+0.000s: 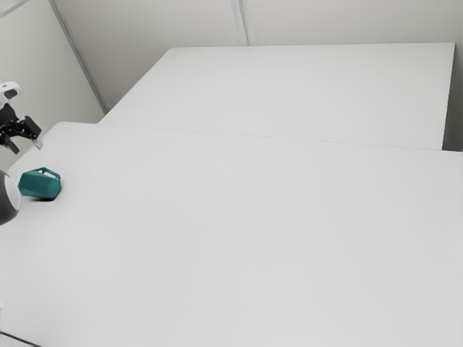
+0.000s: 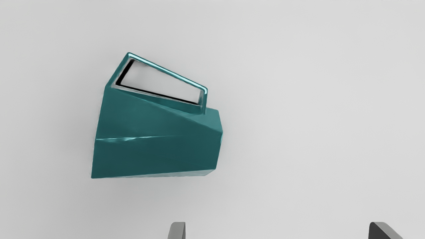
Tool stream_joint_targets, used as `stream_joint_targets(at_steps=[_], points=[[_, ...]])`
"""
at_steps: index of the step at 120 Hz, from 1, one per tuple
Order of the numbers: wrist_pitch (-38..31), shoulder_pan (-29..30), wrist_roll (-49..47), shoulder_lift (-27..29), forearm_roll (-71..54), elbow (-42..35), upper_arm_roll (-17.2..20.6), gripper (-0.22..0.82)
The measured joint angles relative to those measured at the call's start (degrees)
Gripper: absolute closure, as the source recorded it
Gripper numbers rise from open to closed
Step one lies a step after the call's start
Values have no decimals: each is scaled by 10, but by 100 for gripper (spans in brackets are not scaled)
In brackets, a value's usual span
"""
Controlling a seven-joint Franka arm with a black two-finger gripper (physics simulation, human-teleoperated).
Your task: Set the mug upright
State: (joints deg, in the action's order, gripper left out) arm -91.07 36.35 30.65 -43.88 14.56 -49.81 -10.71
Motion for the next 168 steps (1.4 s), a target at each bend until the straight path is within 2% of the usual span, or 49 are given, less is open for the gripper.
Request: stream_joint_targets(at_steps=[15,52,64,85,99,168], points=[[-17,31,64,-35,43,11,4,0],[-36,71,193,-75,56,47,-14,0],[-49,86,226,-89,56,60,8,0],[-73,127,274,-112,56,70,83,0],[-83,142,301,-128,56,71,113,0],[-87,149,377,-157,99,68,115,0]])
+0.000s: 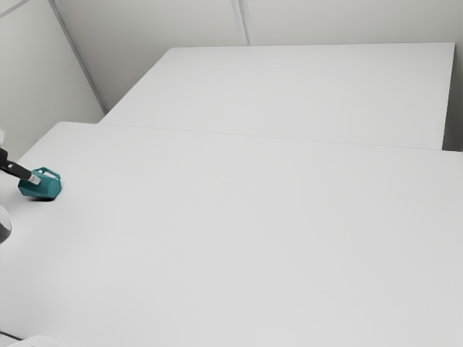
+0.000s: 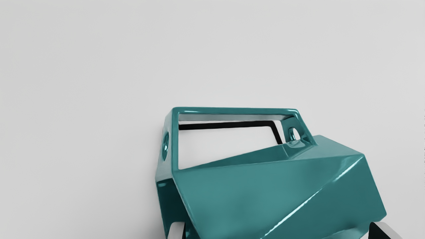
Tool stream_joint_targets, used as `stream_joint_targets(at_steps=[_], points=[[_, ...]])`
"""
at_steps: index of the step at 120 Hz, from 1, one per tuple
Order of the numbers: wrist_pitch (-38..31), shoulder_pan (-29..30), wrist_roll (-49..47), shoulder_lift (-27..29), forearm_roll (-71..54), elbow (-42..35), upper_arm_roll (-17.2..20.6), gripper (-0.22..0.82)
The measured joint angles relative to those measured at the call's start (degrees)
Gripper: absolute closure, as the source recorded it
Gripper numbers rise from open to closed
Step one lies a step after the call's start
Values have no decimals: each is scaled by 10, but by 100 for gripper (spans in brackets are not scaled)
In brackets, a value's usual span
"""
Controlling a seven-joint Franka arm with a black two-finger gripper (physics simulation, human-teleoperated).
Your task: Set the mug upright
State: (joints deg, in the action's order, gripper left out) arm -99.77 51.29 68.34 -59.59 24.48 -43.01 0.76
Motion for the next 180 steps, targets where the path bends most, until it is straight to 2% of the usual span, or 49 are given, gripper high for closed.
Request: stream_joint_targets(at_steps=[76,159,180], points=[[25,14,31,-23,96,-2,-1,0],[86,20,33,-27,191,-10,-9,0],[104,20,24,-25,201,-13,-13,8]])
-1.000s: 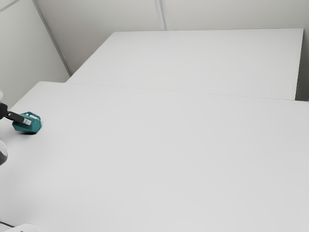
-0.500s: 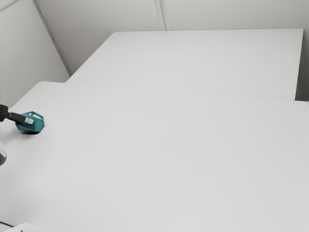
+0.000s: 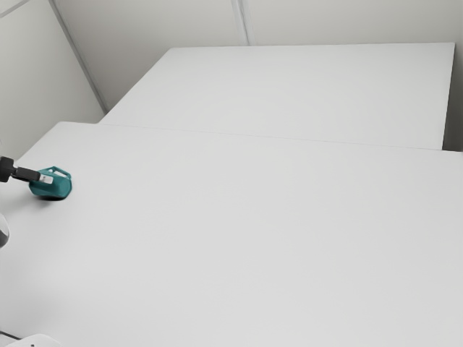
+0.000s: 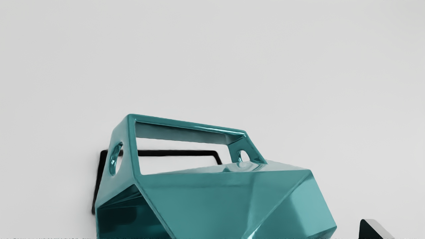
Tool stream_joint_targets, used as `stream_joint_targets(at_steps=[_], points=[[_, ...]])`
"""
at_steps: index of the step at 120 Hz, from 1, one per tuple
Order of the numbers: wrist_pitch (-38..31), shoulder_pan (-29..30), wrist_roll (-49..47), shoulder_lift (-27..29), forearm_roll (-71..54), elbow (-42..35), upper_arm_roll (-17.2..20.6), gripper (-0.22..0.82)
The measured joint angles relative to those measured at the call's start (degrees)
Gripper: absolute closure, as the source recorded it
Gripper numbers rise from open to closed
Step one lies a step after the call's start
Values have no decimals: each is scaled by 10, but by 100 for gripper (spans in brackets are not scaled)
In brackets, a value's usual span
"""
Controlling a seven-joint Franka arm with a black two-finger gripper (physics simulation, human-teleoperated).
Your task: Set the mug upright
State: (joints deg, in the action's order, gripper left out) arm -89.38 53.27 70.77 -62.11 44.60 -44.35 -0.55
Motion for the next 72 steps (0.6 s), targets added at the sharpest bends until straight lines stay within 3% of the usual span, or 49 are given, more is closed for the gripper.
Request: stream_joint_targets(at_steps=[58,72], points=[[28,0,-26,2,16,-2,-3,62],[29,-4,-30,6,22,-1,-1,69]])
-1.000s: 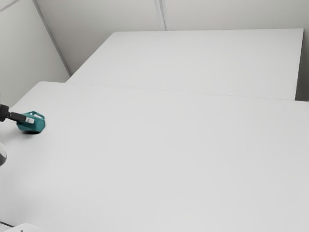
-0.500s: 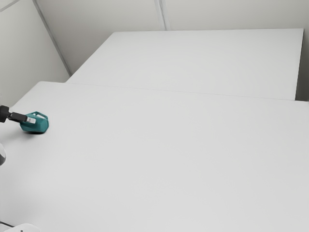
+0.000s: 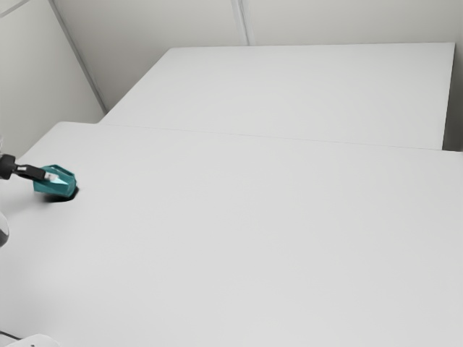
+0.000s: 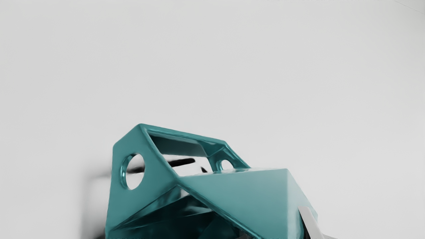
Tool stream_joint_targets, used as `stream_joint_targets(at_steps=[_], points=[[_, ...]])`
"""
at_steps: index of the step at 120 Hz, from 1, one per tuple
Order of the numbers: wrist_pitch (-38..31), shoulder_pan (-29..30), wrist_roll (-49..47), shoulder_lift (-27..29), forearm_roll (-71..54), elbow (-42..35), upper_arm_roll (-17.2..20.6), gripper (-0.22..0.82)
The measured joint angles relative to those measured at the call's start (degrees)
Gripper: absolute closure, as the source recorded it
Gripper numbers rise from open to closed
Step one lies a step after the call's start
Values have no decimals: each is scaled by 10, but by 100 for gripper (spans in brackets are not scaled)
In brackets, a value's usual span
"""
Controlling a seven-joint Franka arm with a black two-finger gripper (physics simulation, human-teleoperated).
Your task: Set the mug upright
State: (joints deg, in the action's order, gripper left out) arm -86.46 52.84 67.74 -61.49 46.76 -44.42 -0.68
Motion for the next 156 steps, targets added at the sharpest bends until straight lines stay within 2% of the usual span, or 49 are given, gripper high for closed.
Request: stream_joint_targets(at_steps=[15,36,60,72,80,96,112,128,143,156], points=[[2,-9,-5,8,5,0,1,75],[4,-28,-15,23,8,1,5,77],[7,-83,-35,66,4,-3,-3,78],[9,-120,-51,108,-26,-22,-4,79],[2,-155,-67,165,-73,-74,1,79],[-41,-229,-102,288,-173,-226,9,79],[-124,-291,-138,399,-262,-396,15,79],[-216,-315,-174,491,-347,-531,49,79],[-296,-316,-205,533,-405,-607,99,79],[-359,-343,-228,564,-432,-670,96,79]])
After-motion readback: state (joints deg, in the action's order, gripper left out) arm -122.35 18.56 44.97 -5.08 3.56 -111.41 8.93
